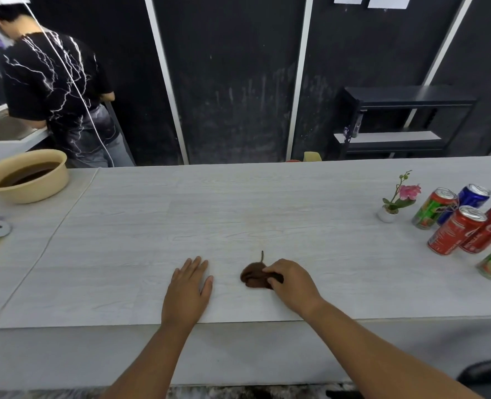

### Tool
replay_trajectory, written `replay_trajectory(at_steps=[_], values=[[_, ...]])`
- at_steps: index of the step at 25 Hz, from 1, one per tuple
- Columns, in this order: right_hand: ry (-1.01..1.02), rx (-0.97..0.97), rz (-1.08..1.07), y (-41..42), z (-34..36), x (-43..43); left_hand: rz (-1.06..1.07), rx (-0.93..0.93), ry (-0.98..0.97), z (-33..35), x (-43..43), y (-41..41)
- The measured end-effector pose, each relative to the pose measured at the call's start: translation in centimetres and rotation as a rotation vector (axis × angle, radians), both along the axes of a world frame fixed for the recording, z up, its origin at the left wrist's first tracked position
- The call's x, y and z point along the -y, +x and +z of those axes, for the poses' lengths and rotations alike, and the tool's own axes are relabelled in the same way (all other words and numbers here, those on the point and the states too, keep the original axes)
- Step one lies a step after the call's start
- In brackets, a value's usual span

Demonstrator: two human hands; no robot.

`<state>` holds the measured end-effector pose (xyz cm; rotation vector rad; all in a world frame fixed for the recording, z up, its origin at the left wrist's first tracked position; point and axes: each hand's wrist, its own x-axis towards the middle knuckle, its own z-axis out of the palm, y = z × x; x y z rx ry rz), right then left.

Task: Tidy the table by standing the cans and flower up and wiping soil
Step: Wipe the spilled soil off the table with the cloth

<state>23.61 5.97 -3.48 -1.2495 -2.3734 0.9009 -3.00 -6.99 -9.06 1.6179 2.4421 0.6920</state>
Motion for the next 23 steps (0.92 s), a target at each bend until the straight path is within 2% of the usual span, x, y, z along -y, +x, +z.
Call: replay_trajectory(at_steps=[3,6,8,10,13,16,18,20,23], values=[[0.009,-0.056,0.01,1.8,-0.8,0.8,0.025,0.029,0.029,0.0,0.2,0.4],[0.091,-0.159,-0.197,3.8,-0.7,1.6,0.07,0.068,0.127,0.4,0.4,2.0],[0.102,-0.143,-0.309,4.7,-0.8,2.2,0.048,0.065,0.173,1.0,-0.2,3.5],[0.061,-0.073,-0.323,5.1,-1.2,3.0,-0.039,0.123,0.12,1.7,-1.3,5.0],[0.031,0.057,-0.234,5.1,-1.8,3.3,-0.223,0.305,-0.054,2.9,-3.2,6.4],[0.08,0.101,-0.177,4.5,-1.7,3.0,-0.328,0.295,-0.121,3.4,-4.5,6.8],[0.002,0.046,-0.204,4.3,-1.2,2.7,-0.305,0.357,-0.113,3.5,-5.0,7.1],[-0.168,-0.041,-0.266,4.9,-0.7,2.6,-0.259,0.494,-0.131,3.7,-5.2,7.8],[-0.389,-0.255,-0.371,7.3,0.7,2.6,-0.252,0.714,-0.134,4.4,-5.8,10.0]])
